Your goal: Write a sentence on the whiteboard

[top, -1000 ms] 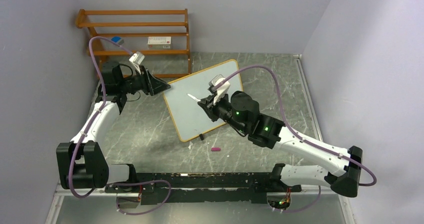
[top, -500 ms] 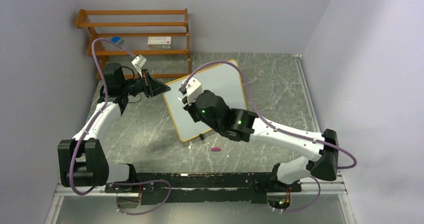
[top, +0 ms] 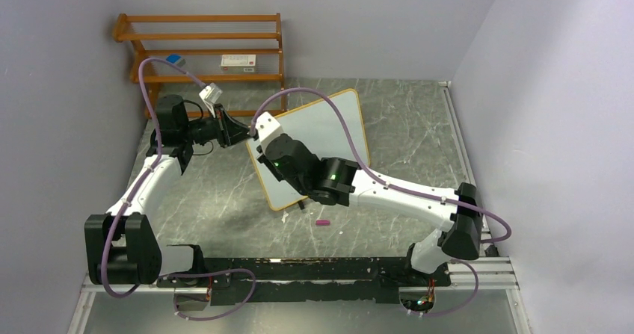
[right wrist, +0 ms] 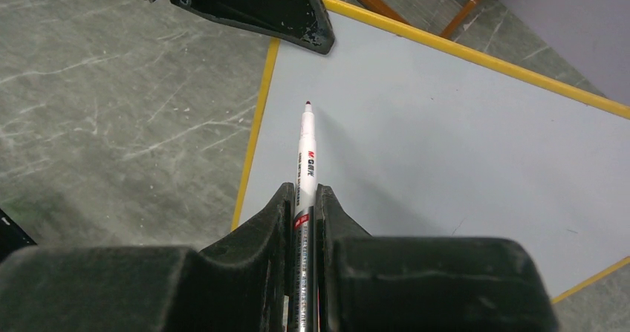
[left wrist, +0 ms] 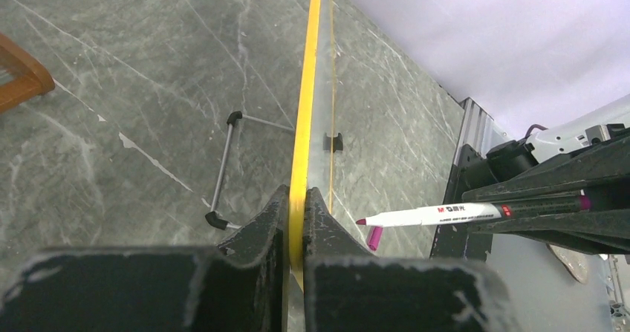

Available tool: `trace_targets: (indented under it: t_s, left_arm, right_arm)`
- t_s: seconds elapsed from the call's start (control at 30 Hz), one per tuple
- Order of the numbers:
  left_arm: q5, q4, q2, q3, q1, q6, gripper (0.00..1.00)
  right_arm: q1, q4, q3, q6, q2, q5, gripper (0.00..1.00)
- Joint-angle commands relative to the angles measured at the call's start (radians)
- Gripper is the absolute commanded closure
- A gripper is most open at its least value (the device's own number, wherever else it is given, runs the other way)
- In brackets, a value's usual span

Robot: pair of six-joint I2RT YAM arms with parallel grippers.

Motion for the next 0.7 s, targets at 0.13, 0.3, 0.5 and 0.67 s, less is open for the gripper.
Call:
trace_targets:
  t_s: [0.13,0.3,0.5,0.67]
  left_arm:
    - [-0.019,-0.010,-0.020,0.002,-0.013,0.070,0.95]
    - [-0.030,-0.030,-0.028,0.005,-0.014,0.085,0.95]
    - [-0.042,-0.054,-0.028,0.008,-0.015,0.106,0.95]
    - [-0.040,-0.054,-0.028,0.007,-0.016,0.105,0.95]
  right_arm:
    - [0.030,0.013,0.047,-0.017,0.035,0.104,1.00]
    - [0.043,0.046,0.040,-0.032,0.054,0.165,1.00]
    - [0.052,0.083,0.034,-0.033,0.062,0.190,1.00]
    - [0.052,0.090,0.042,-0.045,0.078,0.185,1.00]
